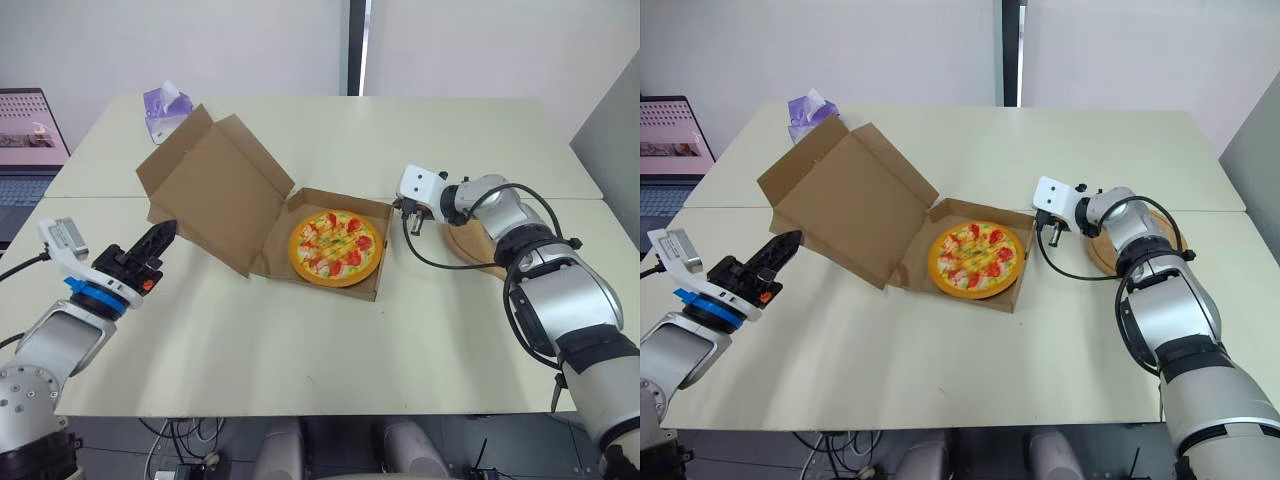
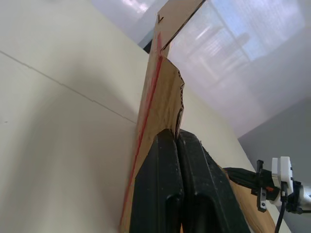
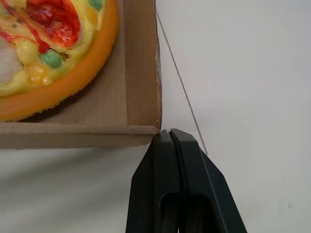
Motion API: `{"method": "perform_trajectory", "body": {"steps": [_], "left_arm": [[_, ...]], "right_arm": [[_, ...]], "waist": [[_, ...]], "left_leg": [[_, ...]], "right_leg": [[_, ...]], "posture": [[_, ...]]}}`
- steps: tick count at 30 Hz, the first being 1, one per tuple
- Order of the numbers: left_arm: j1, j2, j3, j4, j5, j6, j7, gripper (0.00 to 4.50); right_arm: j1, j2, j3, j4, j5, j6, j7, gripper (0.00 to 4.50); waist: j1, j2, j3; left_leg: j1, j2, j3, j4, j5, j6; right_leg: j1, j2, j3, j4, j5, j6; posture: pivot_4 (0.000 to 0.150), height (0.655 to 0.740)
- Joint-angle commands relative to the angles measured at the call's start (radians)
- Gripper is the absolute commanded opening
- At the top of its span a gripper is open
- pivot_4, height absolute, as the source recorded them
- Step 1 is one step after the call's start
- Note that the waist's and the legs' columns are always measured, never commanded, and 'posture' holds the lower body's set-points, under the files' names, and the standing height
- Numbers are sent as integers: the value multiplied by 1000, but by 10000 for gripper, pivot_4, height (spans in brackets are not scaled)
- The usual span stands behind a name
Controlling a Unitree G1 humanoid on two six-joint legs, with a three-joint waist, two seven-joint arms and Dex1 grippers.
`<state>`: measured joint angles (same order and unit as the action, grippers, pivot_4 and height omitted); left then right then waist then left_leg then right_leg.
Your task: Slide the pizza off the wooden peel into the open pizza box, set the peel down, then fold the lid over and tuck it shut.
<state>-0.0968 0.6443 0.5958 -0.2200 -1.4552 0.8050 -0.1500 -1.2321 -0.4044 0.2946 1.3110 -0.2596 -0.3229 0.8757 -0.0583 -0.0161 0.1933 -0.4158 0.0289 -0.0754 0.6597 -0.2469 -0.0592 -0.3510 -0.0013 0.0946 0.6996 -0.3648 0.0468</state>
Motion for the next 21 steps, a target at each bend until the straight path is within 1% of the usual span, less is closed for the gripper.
{"method": "perform_trajectory", "body": {"steps": [1,8,12,16,21], "left_arm": [[-44,47,-24,30,47,15,-57,0],[-204,130,-102,123,140,55,-180,0],[-317,164,-170,200,226,69,-285,0],[-396,183,-219,291,313,69,-389,0],[-485,174,-261,405,417,58,-480,0]], "right_arm": [[21,9,-31,-40,28,-28,82,137],[95,-16,-74,-106,74,-36,240,137],[160,-11,-100,-205,122,-1,301,137],[243,-19,-106,-369,171,59,349,137],[366,-41,-106,-632,221,196,372,137]], "waist": [[-1,0,0],[-1,0,0],[-1,0,0],[-2,0,0],[0,0,0]], "left_leg": [[0,0,0,0,0,-1],[0,0,0,0,1,-1],[0,0,0,0,1,-2],[0,0,0,0,1,-3],[0,0,-1,0,2,-3]], "right_leg": [[0,0,0,0,0,0],[1,0,-1,0,0,0],[0,1,-1,0,0,0],[0,0,-2,0,0,0],[-1,0,-4,0,0,0]], "posture": [[1500,7400],[1500,7400],[1500,7400],[1500,7400],[1500,7400]]}}
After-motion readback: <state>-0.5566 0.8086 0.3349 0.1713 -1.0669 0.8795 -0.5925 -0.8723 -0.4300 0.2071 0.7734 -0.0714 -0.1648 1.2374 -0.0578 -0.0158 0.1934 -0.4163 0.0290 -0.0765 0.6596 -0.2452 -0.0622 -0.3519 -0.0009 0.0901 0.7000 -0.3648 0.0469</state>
